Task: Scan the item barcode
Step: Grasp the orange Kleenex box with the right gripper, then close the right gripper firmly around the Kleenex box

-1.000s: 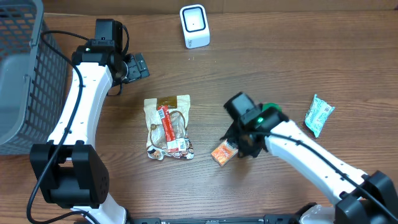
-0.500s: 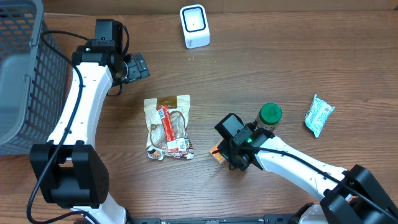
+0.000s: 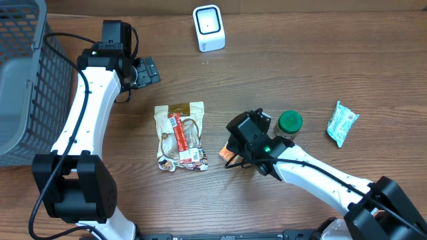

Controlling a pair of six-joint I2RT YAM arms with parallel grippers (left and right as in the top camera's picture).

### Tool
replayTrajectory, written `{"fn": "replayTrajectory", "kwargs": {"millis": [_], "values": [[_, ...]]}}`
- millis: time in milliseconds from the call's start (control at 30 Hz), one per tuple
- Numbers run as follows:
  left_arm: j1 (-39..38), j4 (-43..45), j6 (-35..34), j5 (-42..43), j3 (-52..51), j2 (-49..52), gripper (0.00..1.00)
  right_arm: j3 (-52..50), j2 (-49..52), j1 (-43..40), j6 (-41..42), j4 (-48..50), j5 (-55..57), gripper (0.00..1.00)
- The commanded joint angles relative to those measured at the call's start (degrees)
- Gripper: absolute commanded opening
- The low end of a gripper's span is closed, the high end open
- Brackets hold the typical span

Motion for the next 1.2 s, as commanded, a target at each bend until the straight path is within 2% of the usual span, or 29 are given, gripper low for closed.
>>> {"fn": "replayTrajectory", "kwargs": {"millis": [0,133,267,333,467,633,900,1167], "values": [[-0.17,0.11,-0.42,0.28,1.25,-0.96,1.00,6.23,-4.11,-0.15,-10.64,-1.09,2.03,0.44],[-0.17,0.11,-0.42,0.26,1.25,-0.96,1.00,8.63,-5.09,-0.15,-7.06,-5.35,2.01,0.46],[-0.17,0.11,-0.39,0.26,1.25,-0.96,1.00,8.41,-2.93,-0.20,2.69,-12.24,0.92,0.47],[-0.17,0.11,-0.39,0.26,1.25,-0.96,1.00,8.26,-1.38,-0.20,4.52,-12.81,-1.27,0.46],[-0.17,0.11,-0.39,0.26,1.25,-0.96,1.00,7.82,2.12,-0.20,6.05,-13.18,-3.06,0.46],[-0.17,0.11,-0.42,0.28,1.25,-0.96,1.00,7.50,3.41,-0.20,9.42,-13.46,-4.37,0.39],[-0.17,0.11,-0.42,0.26,1.25,-0.96,1.00,7.13,3.41,-0.20,9.38,-17.18,-5.97,0.44],[-0.17,0.11,-0.42,0.26,1.25,-0.96,1.00,2.43,3.41,-0.20,9.38,-11.13,-5.81,0.39]]}}
